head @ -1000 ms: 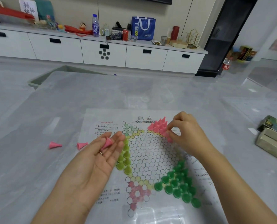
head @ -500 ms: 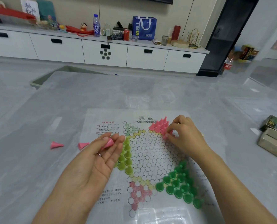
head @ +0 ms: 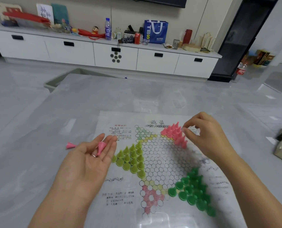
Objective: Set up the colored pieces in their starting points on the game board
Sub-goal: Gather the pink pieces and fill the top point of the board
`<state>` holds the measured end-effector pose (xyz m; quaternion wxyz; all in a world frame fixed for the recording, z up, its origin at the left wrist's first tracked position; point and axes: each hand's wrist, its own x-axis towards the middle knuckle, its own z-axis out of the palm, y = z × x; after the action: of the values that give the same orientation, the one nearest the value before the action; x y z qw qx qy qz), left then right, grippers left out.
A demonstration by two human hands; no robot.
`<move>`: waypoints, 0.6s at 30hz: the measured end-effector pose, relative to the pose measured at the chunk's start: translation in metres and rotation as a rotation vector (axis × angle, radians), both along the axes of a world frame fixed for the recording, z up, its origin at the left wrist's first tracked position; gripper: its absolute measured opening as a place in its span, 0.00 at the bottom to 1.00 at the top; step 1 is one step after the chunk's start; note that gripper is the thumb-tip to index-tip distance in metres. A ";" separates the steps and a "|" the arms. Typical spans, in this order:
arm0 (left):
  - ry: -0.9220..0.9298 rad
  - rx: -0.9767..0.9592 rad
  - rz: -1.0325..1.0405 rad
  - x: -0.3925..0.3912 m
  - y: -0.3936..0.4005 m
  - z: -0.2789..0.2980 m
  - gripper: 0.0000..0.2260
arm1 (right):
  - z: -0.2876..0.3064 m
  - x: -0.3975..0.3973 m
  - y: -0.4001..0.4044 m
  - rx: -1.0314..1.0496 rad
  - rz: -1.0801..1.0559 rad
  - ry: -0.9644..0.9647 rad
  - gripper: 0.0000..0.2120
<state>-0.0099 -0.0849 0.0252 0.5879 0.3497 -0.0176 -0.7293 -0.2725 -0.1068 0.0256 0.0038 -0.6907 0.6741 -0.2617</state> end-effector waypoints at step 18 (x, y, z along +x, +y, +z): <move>0.009 0.085 0.366 0.089 -0.002 -0.005 0.10 | -0.006 0.212 -0.045 0.494 0.523 0.500 0.16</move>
<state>0.0792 -0.0873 0.0201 0.6954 0.3684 0.0795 -0.6119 -0.0605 -0.1518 0.0196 0.0715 -0.8586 0.4992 0.0922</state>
